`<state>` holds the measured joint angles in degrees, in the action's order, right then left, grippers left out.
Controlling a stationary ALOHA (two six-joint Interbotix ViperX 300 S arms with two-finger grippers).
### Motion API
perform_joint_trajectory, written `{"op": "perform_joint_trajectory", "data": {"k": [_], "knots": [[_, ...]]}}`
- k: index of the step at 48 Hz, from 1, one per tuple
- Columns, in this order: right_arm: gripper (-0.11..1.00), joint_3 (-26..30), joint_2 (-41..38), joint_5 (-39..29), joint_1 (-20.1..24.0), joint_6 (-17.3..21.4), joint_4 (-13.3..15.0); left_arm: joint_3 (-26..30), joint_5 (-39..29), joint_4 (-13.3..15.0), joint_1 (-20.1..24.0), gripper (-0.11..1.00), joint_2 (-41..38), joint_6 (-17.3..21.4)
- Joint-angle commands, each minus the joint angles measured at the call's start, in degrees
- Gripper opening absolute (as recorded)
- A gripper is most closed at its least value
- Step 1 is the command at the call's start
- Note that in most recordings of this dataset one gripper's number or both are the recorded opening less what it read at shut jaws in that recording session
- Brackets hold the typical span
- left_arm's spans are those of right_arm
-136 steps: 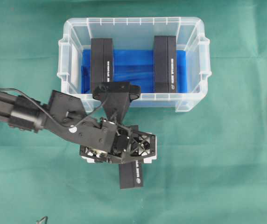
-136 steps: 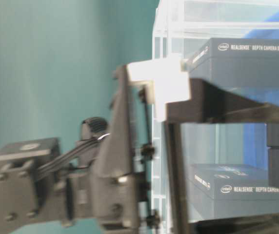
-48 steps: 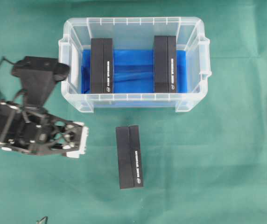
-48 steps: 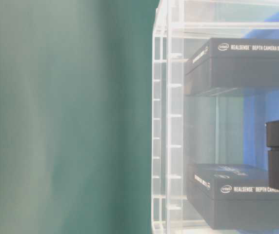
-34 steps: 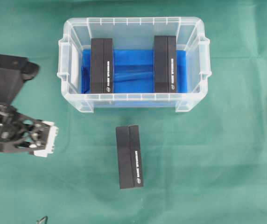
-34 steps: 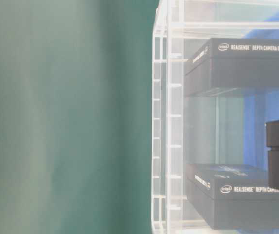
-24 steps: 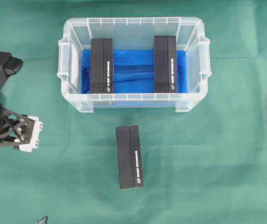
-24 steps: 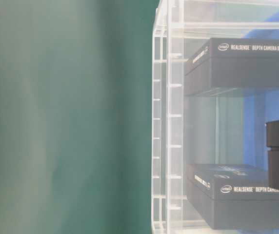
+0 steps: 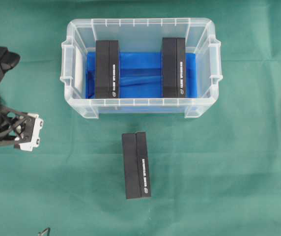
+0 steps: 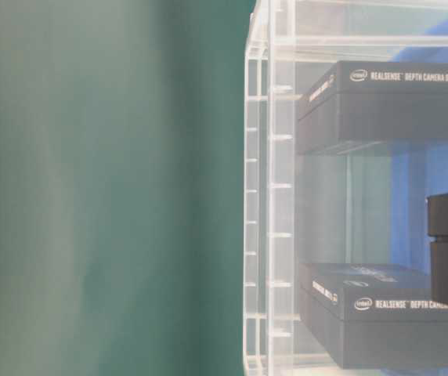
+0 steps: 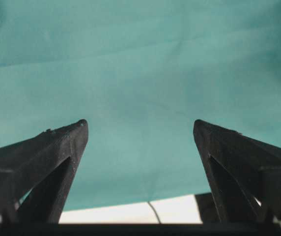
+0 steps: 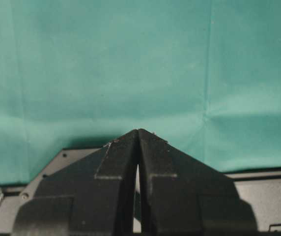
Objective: Take the box out of the case with the left arm.
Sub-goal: 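Withdraw the left gripper to the left side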
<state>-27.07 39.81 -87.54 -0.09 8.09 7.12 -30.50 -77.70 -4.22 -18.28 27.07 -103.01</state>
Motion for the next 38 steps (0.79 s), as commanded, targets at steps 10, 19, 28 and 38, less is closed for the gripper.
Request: {"op": "perform_joint_trajectory", "data": {"k": [10, 19, 28, 38], "knots": [[0.01, 0.88, 0.0, -0.09, 0.0, 0.09, 0.09, 1.14, -0.26, -0.26, 6.94, 0.88, 0.53, 5.19], [0.01, 0.79, 0.0, -0.09, 0.0, 0.09, 0.09, 1.58, -0.26, -0.26, 13.97, 0.88, 0.44, 12.39], [0.01, 0.88, -0.09, -0.09, 0.0, 0.09, 0.09, 2.11, -0.26, -0.26, 21.18, 0.88, 0.09, 19.34], [0.01, 0.79, -0.09, -0.09, 0.0, 0.09, 0.09, 2.37, -0.26, -0.26, 26.54, 0.88, 0.09, 25.14]]}}
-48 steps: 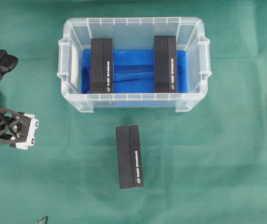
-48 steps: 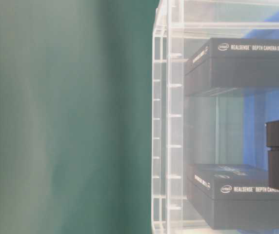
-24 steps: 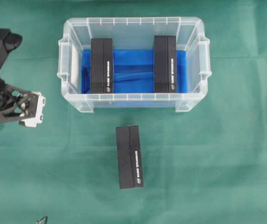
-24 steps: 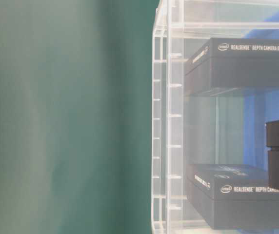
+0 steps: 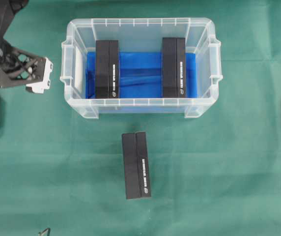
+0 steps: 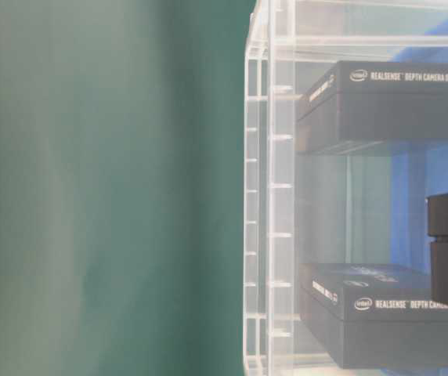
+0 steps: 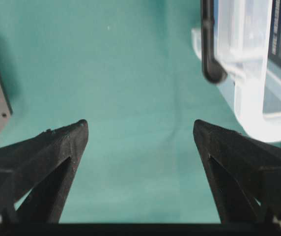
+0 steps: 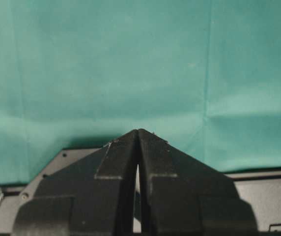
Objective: Take the box out of the case with the left arm.
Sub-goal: 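Withdraw the left gripper to the left side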
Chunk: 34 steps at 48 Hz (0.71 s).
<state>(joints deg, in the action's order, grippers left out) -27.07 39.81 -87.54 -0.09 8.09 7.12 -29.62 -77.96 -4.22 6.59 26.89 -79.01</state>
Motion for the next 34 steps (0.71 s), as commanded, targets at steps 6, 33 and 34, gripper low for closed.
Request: {"op": "perform_joint_trajectory", "data": {"k": [6, 33, 34], "knots": [[0.01, 0.88, -0.09, -0.09, 0.0, 0.09, 0.09, 1.58, 0.0, -0.26, 4.13, 0.88, 0.26, 3.43], [0.01, 0.88, -0.18, -0.09, 0.0, 0.0, 0.09, 1.67, 0.35, 0.0, 5.1, 0.88, 0.26, 4.04], [0.01, 0.88, -0.18, -0.09, 0.0, 0.0, 0.09, 1.67, 0.35, -0.09, 5.1, 0.88, 0.26, 4.04]]}}
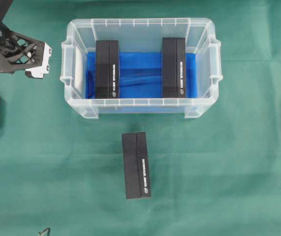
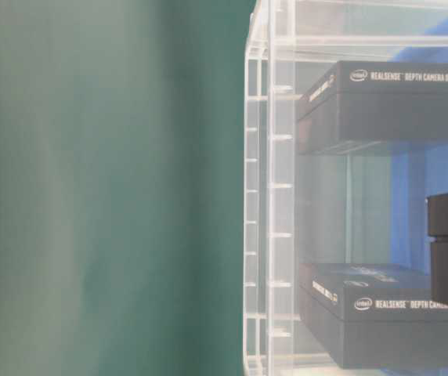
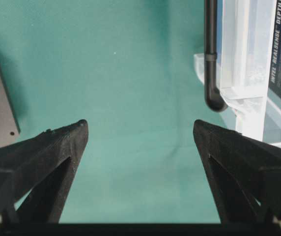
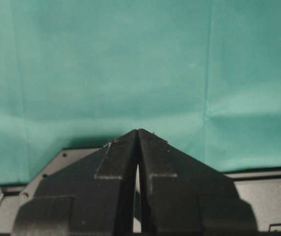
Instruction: Take the box out of the case with the left arm.
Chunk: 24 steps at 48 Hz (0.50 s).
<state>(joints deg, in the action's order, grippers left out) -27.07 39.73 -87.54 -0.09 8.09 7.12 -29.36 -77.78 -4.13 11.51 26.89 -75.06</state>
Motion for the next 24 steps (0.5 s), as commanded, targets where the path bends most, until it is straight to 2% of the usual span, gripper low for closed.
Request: {"op": "perform_joint_trajectory", "data": {"k": [1, 24], "knots": [[0.01, 0.88, -0.09, -0.09, 0.0, 0.0, 0.09, 1.41, 0.18, -0.09, 0.18, 0.88, 0.26, 0.09], [0.01, 0.88, -0.09, -0.09, 0.0, 0.0, 0.09, 3.34, 0.79, 0.26, 0.0, 0.88, -1.85, 0.09]]}}
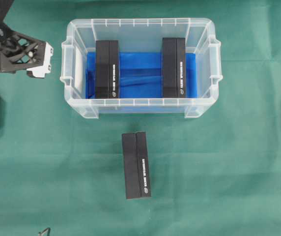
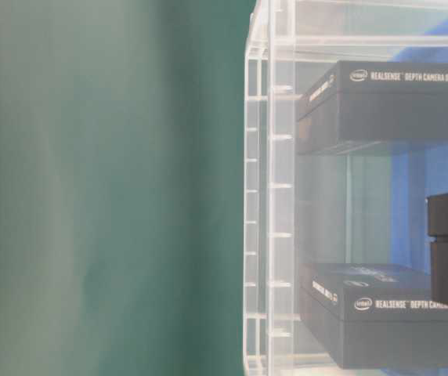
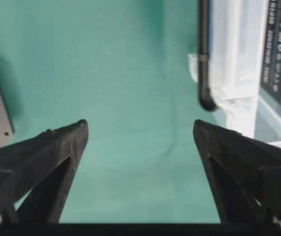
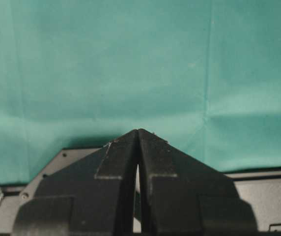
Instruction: Take the box out of the case with the left arm.
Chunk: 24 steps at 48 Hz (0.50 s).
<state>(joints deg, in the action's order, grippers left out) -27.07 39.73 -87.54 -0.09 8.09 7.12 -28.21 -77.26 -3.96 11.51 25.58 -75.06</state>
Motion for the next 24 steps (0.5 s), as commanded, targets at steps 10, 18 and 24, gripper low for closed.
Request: {"op": "perform_joint_trajectory", "data": {"k": [10, 18, 24], "knots": [[0.01, 0.88, -0.09, 0.09, 0.0, 0.0, 0.09, 7.91, 0.35, 0.09, -0.35, 0.88, -6.15, 0.26], [0.01, 0.79, -0.09, 0.09, 0.0, 0.0, 0.09, 13.89, 0.35, 0.0, -0.44, 0.88, -11.6, 1.49], [0.01, 0.79, -0.09, 0.09, 0.0, 0.09, 0.09, 18.9, 0.35, 0.09, -0.79, 0.88, -16.17, 2.2]]}}
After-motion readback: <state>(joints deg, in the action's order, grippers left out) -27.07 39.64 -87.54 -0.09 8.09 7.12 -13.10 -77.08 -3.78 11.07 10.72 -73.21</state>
